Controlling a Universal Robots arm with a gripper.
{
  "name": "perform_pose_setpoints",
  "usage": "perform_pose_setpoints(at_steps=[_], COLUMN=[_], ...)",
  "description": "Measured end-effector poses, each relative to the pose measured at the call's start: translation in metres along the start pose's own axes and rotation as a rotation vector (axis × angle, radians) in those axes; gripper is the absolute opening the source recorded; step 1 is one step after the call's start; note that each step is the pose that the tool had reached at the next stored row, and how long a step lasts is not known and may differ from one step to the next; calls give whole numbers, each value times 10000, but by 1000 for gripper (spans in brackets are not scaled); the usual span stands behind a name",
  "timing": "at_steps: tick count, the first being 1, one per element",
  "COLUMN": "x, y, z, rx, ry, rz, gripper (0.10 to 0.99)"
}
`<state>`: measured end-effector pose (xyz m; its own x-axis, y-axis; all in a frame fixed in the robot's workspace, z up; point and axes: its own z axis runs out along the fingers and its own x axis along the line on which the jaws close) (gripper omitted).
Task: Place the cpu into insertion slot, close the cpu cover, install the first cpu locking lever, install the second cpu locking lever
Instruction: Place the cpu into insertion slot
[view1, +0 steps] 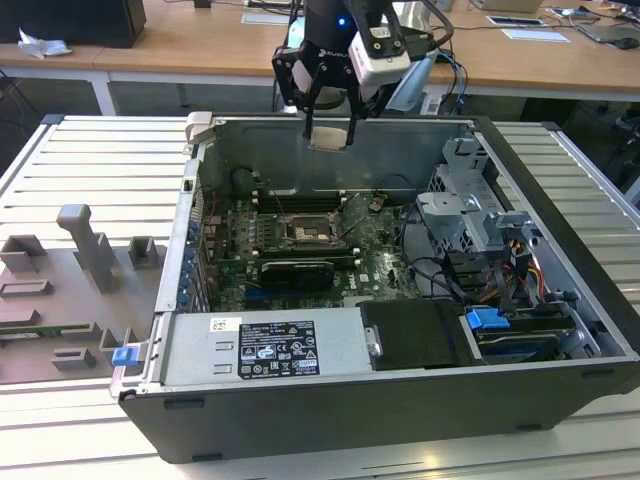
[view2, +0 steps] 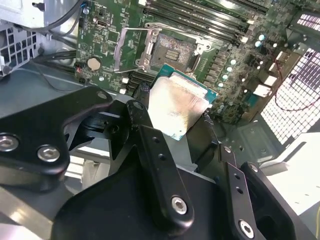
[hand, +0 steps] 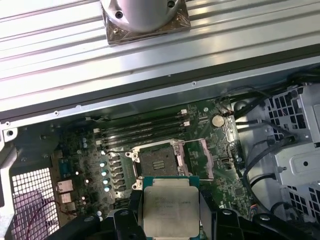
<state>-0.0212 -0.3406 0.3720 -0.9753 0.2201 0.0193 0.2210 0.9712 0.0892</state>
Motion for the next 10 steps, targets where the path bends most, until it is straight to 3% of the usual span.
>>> perform_pose_setpoints(at_steps=[10], x=[0], y=[0], z=[2], rx=[-10], ry=[-49], rz=[549], gripper=[541])
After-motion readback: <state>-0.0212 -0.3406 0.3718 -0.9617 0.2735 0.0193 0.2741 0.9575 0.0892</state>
